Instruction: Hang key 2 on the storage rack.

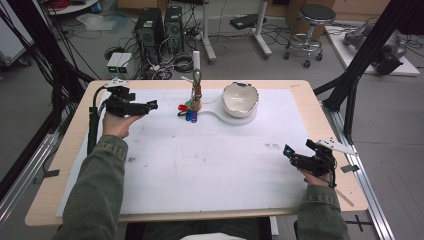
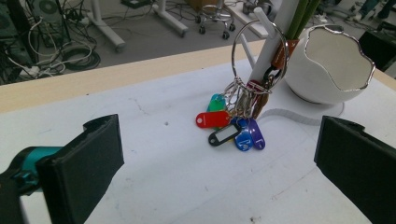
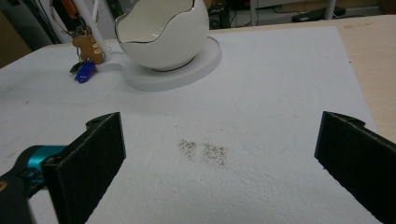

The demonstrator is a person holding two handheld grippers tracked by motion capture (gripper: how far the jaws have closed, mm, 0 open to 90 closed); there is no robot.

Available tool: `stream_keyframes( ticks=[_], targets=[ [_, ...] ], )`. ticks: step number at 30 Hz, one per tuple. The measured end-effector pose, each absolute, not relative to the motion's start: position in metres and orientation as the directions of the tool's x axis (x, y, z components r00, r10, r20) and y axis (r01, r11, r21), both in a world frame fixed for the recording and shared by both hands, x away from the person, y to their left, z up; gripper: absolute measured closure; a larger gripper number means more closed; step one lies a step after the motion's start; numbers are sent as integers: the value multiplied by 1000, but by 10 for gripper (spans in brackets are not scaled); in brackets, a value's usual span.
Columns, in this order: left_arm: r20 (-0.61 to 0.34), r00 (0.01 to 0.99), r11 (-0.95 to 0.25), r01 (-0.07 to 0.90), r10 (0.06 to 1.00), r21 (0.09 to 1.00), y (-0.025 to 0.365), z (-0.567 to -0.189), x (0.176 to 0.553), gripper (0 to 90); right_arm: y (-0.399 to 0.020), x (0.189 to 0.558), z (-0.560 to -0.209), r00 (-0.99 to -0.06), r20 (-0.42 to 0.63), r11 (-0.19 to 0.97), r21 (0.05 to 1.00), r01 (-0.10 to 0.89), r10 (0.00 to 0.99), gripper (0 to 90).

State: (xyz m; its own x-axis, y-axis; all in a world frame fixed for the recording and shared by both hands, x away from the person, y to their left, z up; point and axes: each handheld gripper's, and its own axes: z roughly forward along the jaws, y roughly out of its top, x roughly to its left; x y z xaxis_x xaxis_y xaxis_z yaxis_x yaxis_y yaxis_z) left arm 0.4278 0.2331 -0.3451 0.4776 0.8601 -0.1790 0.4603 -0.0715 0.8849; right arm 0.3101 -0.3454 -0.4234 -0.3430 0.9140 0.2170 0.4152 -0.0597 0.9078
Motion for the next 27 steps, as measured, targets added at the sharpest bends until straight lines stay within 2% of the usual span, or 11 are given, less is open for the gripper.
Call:
stream_keyframes(
  ticks=[27],
  targets=[
    [-176,440,-47,450,880,892,265,-364,377,16,-344,311,-423,-344,220,-60,905,421,913,9]
  ],
)
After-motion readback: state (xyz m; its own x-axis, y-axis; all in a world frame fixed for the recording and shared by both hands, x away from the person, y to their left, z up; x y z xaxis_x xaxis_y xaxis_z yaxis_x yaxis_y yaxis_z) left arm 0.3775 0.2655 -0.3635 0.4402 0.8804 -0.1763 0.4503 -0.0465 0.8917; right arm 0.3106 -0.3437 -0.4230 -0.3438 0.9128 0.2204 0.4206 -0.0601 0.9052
